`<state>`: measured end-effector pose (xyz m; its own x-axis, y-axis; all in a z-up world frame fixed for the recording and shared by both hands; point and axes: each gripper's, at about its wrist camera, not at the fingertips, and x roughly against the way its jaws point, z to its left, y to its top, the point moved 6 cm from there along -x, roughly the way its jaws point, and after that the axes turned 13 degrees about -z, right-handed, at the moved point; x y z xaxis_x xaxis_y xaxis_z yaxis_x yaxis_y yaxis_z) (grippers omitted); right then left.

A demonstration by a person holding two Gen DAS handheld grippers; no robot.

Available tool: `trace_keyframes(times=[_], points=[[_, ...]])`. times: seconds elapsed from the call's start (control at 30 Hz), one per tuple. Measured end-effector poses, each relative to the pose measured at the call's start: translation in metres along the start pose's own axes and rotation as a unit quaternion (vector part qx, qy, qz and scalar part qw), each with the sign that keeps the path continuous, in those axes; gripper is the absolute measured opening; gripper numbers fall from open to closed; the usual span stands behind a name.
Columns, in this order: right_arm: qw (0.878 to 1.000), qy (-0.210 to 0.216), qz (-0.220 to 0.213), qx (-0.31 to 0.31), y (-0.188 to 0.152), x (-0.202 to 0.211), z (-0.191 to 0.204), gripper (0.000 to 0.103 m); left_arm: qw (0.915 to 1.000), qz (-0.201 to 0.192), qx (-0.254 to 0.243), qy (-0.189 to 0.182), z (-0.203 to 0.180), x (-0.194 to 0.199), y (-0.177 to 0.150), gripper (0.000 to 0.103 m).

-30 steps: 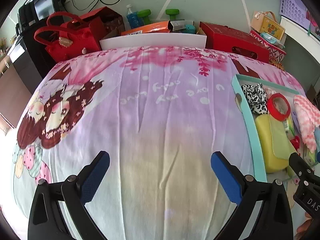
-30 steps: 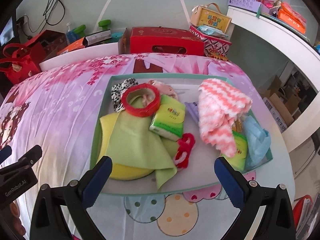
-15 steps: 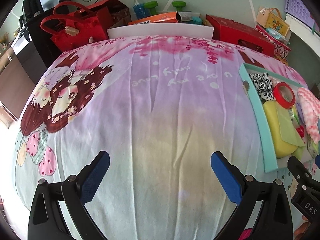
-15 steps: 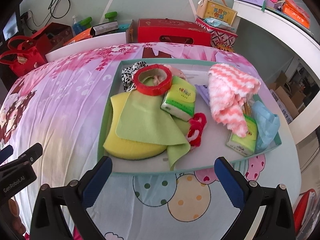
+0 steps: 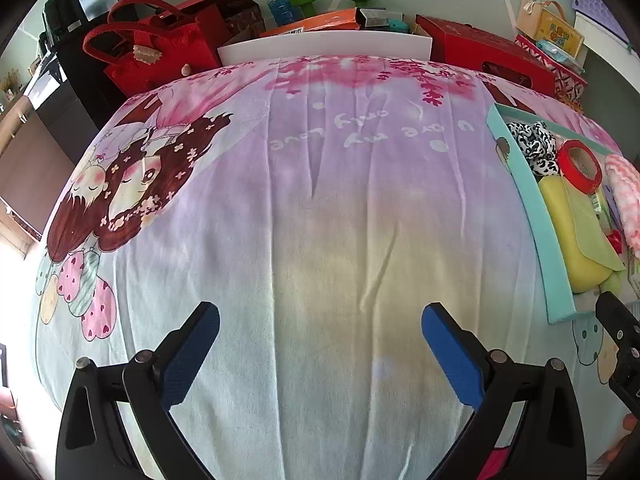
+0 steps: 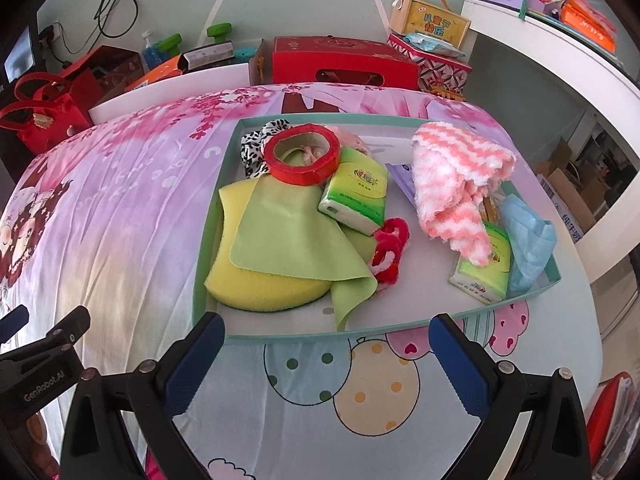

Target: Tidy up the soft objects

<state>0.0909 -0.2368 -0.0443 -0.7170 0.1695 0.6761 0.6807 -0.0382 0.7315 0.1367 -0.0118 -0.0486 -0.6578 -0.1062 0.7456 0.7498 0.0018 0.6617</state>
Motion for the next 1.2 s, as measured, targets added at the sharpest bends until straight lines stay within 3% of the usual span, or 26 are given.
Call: trace_keyframes(times=[1.2], points=[[1.000, 0.008, 0.002, 0.006, -0.002, -0.010, 0.006, 0.103, 1.0000, 0.002, -0.001, -0.002, -0.002, -0.013, 0.000, 0.101]])
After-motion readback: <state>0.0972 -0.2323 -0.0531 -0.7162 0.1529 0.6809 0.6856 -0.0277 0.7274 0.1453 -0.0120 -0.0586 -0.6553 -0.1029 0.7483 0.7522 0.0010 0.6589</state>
